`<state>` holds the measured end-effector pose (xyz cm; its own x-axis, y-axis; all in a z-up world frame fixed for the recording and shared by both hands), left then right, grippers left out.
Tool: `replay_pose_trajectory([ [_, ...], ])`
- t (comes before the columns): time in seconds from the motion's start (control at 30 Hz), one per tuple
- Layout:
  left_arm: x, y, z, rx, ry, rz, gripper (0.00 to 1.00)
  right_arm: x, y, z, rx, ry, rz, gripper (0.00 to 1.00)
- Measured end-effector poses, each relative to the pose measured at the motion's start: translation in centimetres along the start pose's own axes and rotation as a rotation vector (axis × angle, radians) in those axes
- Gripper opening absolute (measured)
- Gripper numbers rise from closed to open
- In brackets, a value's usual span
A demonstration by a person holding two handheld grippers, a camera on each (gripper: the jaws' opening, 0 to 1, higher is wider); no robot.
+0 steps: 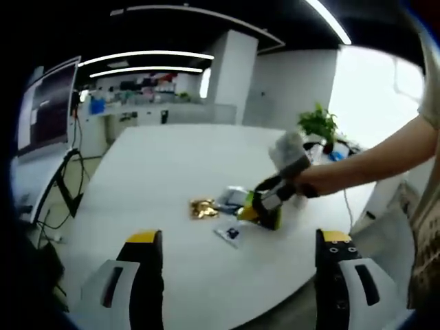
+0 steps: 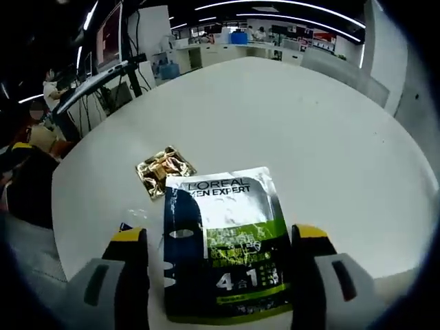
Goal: Arrange the skincare products in the storage area until every visible bottle or jar stands upright without overlapping.
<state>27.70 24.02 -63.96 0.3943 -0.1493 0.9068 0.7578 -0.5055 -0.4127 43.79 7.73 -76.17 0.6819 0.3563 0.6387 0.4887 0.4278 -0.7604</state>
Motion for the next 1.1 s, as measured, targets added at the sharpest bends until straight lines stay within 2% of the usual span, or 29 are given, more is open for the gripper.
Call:
replay_pose_trajectory([
  [0.17,-0.01,-0.02,0.01,0.002,-0.001,0.000,0.89,-0.08,-0.04,-0.16,-0.009,0.005,0.001,0.85],
  [0.3,-0.02,-0.02,-0.03,0.002,0.001,0.002,0.89,-0.18,-0.11,-0.68,-0.043,-0.018,0.005,0.77],
  [0.67,0.02,-0.04,0.07,0.009,-0.002,0.001,0.89,-0.19,0.03,-0.68,-0.056,-0.037,0.005,0.76],
  [0.97,0.03,-0.07,0.10,0.012,-0.002,0.001,0.88,-0.38,-0.07,-0.63,-0.074,-0.024,-0.025,0.73],
  [1.07,0.04,-0.06,0.08,0.012,-0.001,0.001,0.88,-0.45,-0.22,-0.52,-0.079,-0.014,-0.036,0.70],
  [1.1,0.03,-0.05,0.07,0.011,0.000,0.002,0.88,-0.37,-0.33,-0.54,-0.081,0.003,-0.048,0.62],
])
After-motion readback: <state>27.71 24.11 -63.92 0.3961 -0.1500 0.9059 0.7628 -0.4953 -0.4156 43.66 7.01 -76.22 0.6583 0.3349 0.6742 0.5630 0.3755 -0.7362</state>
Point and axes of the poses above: the point that each gripper's makers call its tool centre point, and the gripper's own axes: y roughly forward along the fingers, z roughly to its left, x roughly out of its top, the point moved 3 cm from there along -y, roughly backward along the fingers, and after that the axes turned 7 degrees about y, right-handed, at the moved point
